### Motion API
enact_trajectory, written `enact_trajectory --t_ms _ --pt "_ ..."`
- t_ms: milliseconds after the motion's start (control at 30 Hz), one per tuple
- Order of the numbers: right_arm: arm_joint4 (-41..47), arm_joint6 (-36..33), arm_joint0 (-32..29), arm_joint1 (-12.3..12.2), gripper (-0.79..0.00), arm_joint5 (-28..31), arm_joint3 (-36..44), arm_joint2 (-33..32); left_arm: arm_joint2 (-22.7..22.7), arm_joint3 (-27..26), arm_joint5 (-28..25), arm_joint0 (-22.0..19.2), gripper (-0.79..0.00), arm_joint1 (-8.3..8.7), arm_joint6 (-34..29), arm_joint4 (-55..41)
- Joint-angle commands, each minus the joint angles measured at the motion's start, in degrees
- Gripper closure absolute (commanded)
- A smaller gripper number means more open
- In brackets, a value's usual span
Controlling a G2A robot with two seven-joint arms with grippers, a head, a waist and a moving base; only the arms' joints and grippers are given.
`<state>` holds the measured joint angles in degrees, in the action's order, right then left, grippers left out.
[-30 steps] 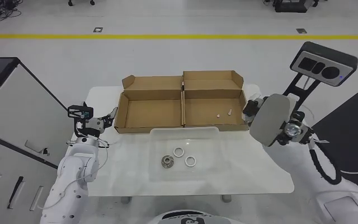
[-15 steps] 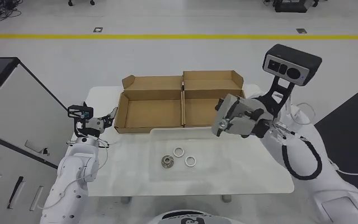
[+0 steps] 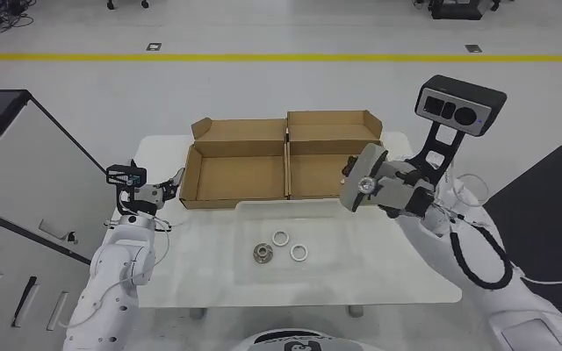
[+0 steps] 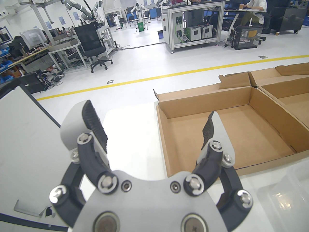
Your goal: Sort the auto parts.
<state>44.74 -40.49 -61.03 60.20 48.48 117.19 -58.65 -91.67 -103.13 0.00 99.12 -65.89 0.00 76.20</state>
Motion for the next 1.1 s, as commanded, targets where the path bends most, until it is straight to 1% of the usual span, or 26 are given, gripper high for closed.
enact_trajectory --t_ms 0,200,433,567,800,967,1067 --pt "1.7 0.2 -0.2 0.3 0.000 0.9 0.0 0.5 0.0 0.0 0.0 0.0 -0.785 0.00 0.0 0.0" --pt "4.2 1.0 -0.4 1.2 0.000 2.3 -0.4 1.5 0.0 0.0 0.0 0.0 -0.785 0.00 0.0 0.0" --pt "0.6 1.4 0.3 2.0 0.000 -1.2 -1.2 1.6 0.0 0.0 0.0 0.0 -0.785 0.00 0.0 0.0" --pt "-3.7 1.3 0.6 2.2 0.000 -4.7 -1.5 1.2 0.0 0.0 0.0 0.0 -0.785 0.00 0.0 0.0" --pt "-11.2 -1.4 1.3 2.2 0.000 -11.5 -0.9 0.0 0.0 0.0 0.0 0.0 -0.785 0.00 0.0 0.0" --pt "-11.9 -1.8 1.0 2.4 0.000 -12.8 -0.5 -0.4 0.0 0.0 0.0 0.0 -0.785 0.00 0.0 0.0" --pt "-9.3 -0.7 0.3 2.7 0.000 -11.0 -0.2 -0.2 0.0 0.0 0.0 0.0 -0.785 0.00 0.0 0.0"
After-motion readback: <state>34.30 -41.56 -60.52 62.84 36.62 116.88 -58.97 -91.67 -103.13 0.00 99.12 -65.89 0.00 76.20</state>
